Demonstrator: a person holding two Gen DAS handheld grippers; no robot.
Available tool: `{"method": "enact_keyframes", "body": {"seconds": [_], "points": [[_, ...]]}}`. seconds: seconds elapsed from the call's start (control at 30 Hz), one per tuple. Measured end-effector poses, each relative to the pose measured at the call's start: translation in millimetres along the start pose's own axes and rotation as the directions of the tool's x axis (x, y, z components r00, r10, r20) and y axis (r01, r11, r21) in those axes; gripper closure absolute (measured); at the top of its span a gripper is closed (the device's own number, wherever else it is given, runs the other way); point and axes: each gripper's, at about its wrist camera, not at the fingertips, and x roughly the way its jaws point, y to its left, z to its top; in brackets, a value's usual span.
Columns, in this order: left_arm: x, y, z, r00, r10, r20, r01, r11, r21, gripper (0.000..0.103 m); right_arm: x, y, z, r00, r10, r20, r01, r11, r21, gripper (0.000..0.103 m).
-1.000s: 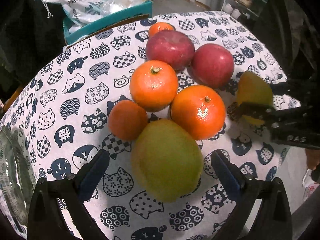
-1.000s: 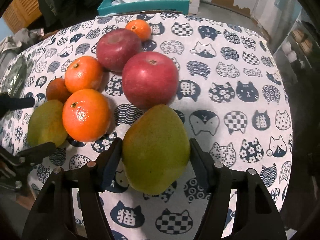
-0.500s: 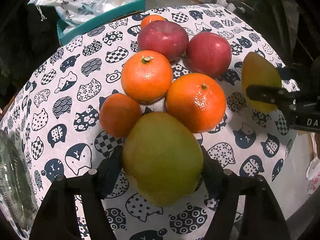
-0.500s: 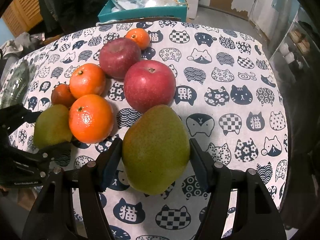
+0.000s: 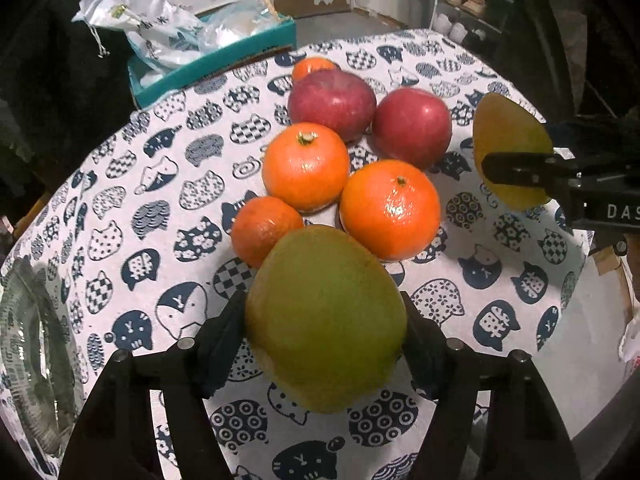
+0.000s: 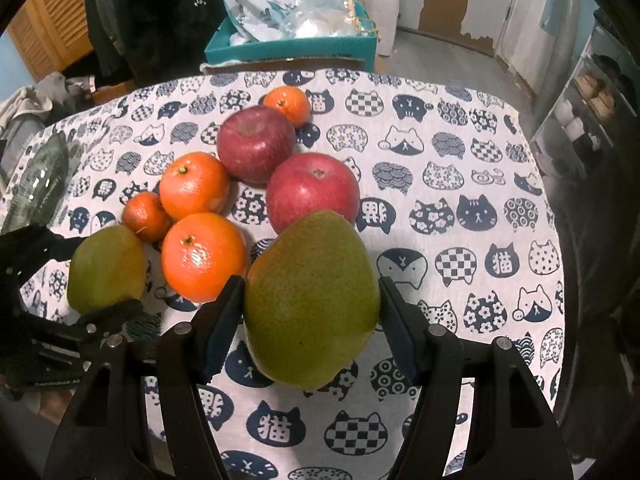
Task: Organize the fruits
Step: 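Close the right gripper on a yellow pear while the left gripper grasps another pear, then lift both held pears and carry them over the green glass bowl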
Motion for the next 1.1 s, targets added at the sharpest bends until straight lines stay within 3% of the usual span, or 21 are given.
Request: {"method": "enact_keyframes", "body": {"seconds": [0.6, 1.1], "points": [[-75, 38, 9, 0.985, 0.061, 0.160, -0.047, 0.995, -0.091, 0.030, -60, 30, 25, 0.988, -0.002, 0.152, 0.006, 1.000, -0.023, 0.037], [-124, 82, -3, 0.969, 0.096, 0.229, -0.054, 0.982, -0.180, 0.030, -100, 70, 52, 0.969, 0.043, 0.244, -0.030, 0.998, -0.058, 0.037]]}}
